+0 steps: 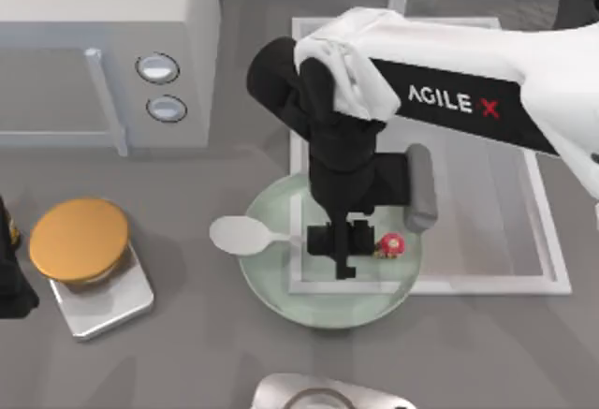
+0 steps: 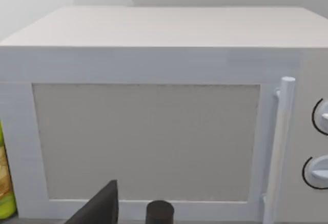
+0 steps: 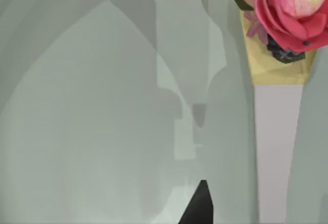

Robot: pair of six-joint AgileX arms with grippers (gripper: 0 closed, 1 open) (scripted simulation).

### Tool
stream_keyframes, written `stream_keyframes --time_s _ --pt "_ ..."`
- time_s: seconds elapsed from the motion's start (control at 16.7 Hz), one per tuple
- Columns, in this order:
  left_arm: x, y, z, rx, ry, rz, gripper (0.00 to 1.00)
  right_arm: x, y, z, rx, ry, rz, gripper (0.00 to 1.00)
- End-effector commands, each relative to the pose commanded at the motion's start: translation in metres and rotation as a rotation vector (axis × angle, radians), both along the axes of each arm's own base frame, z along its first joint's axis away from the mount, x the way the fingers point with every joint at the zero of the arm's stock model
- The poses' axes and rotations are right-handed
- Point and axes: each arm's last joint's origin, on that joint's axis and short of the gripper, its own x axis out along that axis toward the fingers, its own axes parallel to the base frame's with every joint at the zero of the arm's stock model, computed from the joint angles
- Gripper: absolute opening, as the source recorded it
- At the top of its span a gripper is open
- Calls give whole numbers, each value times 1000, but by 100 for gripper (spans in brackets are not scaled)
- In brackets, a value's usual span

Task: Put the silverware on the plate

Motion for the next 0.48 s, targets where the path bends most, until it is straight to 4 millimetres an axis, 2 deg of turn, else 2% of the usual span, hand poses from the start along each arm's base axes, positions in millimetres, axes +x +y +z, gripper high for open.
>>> stream_keyframes --time_s 0.24,0.48 --pt "0 0 0 0 0 0 100 0 0 0 0 0 0 98" --pt "0 0 0 0 0 0 100 0 0 0 0 0 0 100"
